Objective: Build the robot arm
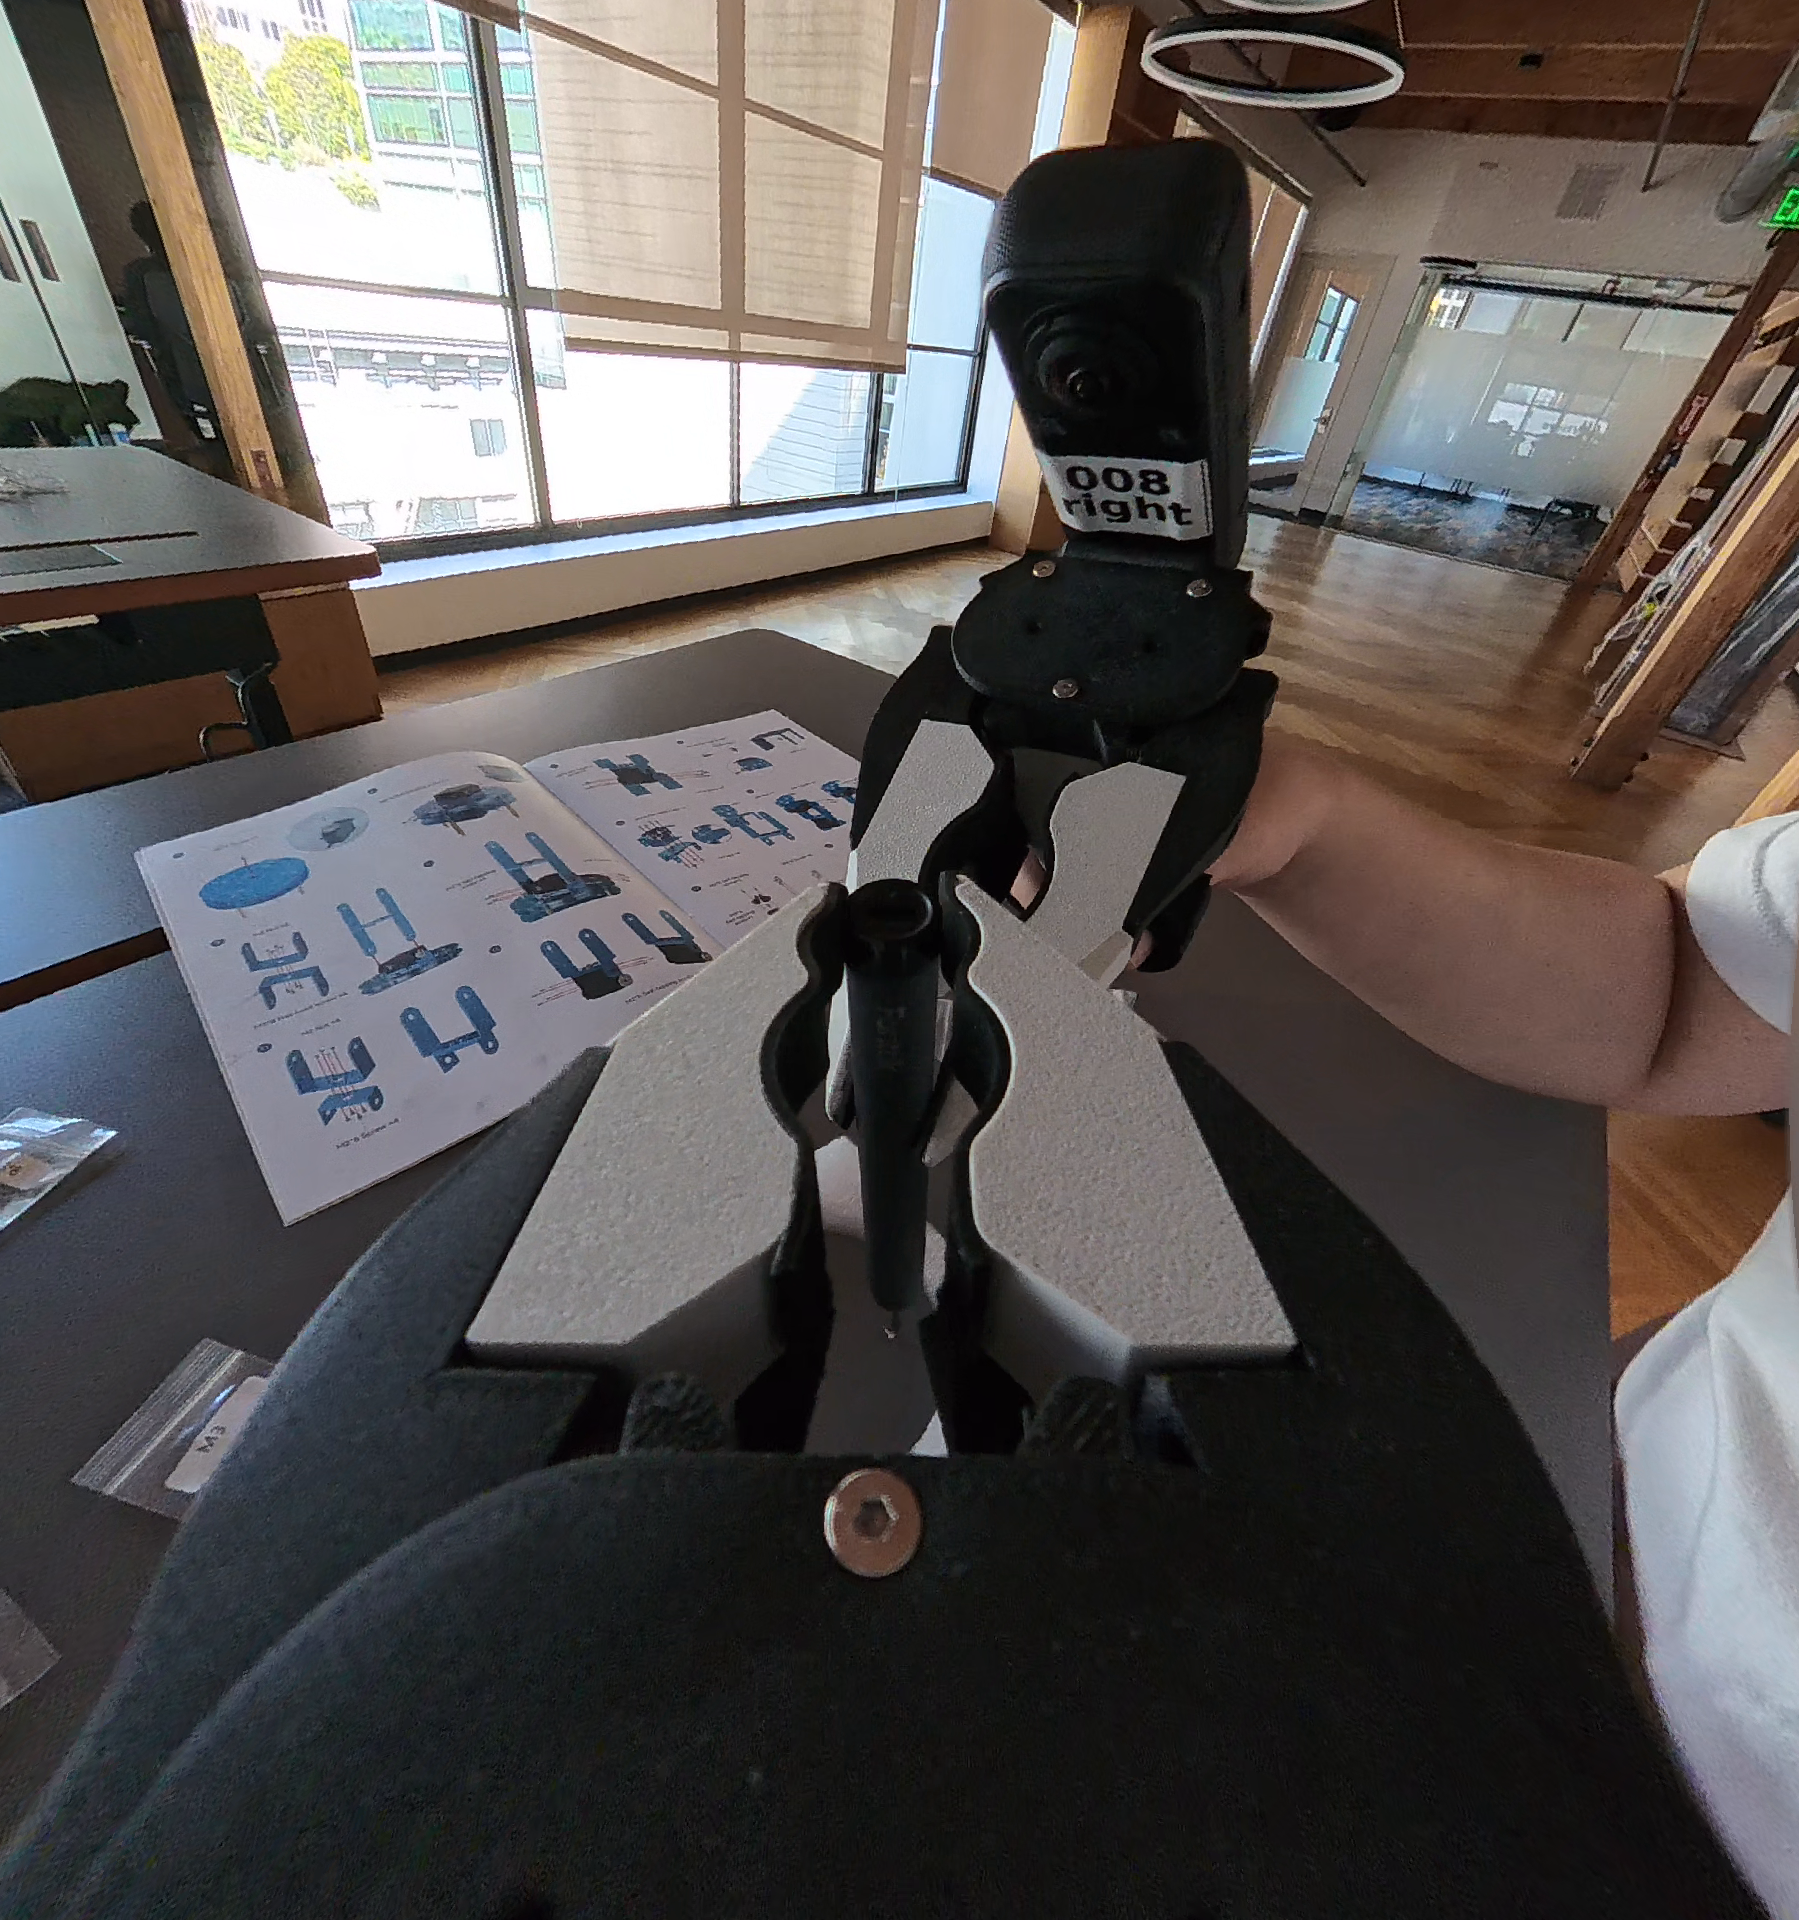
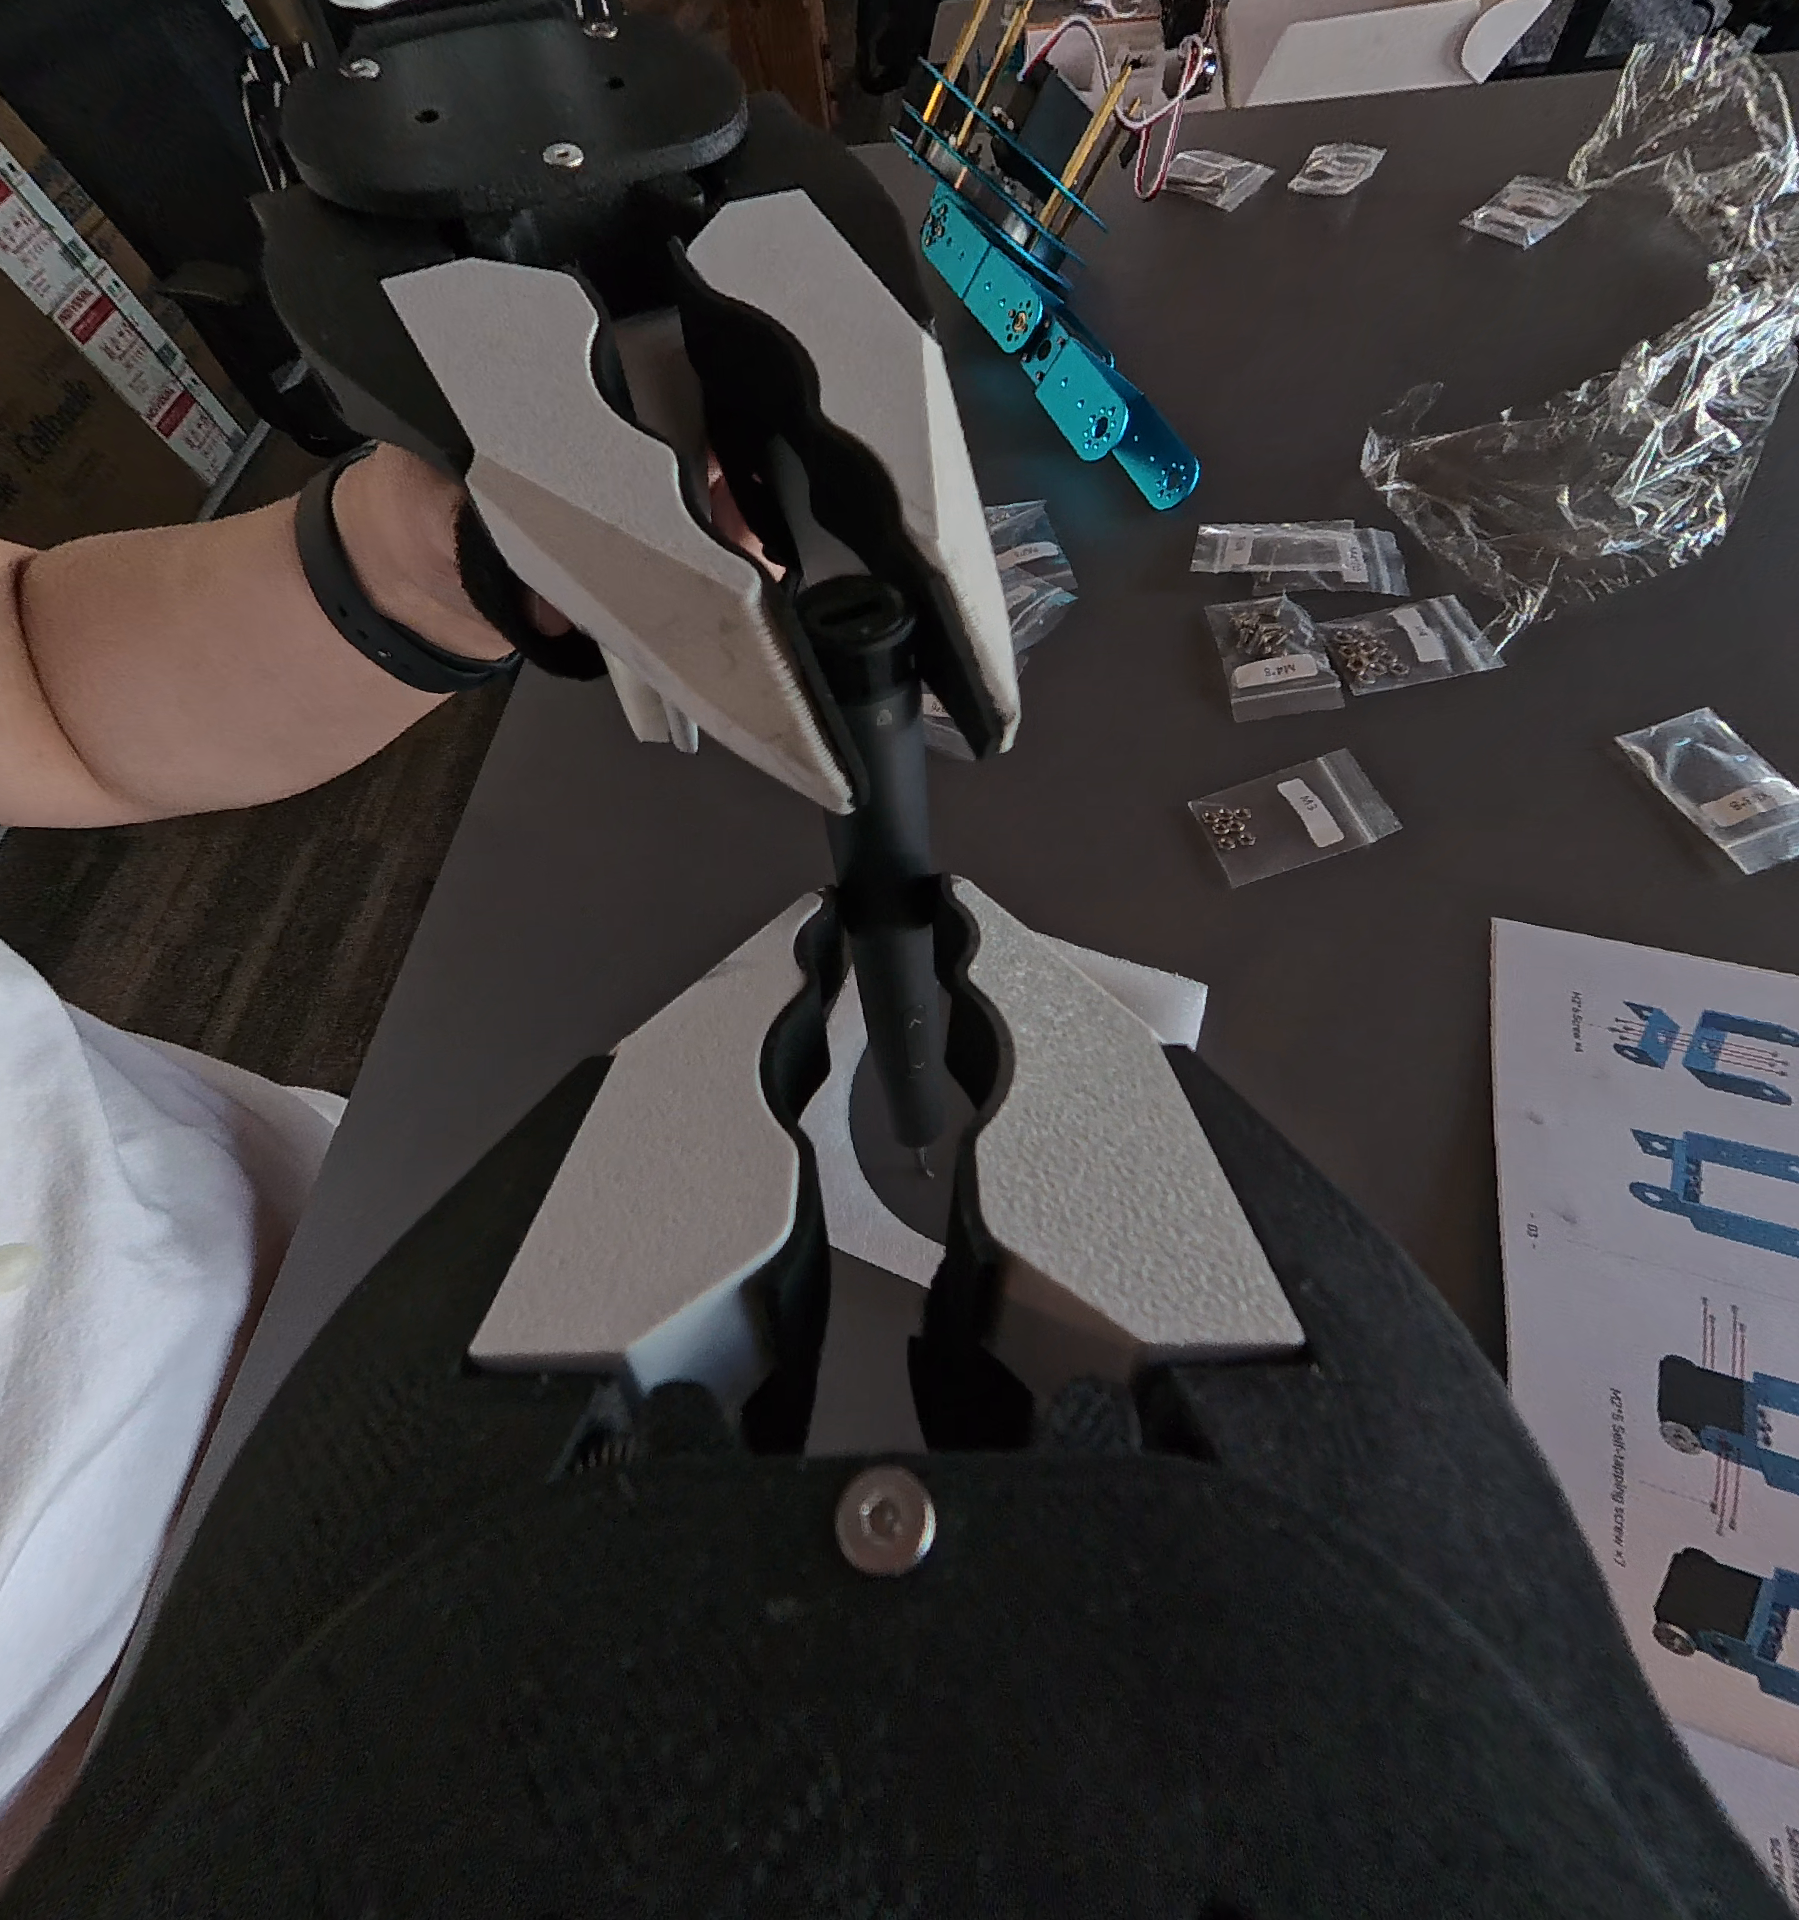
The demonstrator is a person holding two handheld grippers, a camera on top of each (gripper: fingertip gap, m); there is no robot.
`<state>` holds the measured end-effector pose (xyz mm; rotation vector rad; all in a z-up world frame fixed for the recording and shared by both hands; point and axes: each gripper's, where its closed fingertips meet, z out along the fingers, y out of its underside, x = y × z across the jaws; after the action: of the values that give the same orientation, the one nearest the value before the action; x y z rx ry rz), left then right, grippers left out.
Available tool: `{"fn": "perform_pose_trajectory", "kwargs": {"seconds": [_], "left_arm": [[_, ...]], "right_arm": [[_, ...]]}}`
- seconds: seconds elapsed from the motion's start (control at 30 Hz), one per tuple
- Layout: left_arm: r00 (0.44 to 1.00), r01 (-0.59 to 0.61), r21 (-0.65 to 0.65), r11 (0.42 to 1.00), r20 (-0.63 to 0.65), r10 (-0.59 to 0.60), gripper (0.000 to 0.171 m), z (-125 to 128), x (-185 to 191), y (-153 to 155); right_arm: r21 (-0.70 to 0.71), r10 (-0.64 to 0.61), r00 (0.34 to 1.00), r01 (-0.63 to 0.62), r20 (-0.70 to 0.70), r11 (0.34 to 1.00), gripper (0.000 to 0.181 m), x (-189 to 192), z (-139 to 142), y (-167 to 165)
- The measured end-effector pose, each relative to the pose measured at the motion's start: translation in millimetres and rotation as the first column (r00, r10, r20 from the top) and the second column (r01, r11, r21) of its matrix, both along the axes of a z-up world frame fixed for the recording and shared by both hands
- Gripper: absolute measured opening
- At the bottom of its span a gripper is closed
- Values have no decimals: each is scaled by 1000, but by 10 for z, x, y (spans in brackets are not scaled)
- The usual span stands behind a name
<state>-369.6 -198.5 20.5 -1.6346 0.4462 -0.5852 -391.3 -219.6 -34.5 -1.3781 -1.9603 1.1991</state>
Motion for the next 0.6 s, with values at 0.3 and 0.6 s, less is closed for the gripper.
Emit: {"fn": "perform_pose_trajectory", "kwargs": {"seconds": [0.3,0.6], "left_arm": [[998,-35,86,996,54,30,34,188,-254,-430],[971,-197,-16,980,135,198,29,-622,-525,-872]], "right_arm": [[-9,0,995,-1,-98,1000,16,-21,520,-34],[-100,38,971,-64,-237,993,16,-359,1292,-341]]}}
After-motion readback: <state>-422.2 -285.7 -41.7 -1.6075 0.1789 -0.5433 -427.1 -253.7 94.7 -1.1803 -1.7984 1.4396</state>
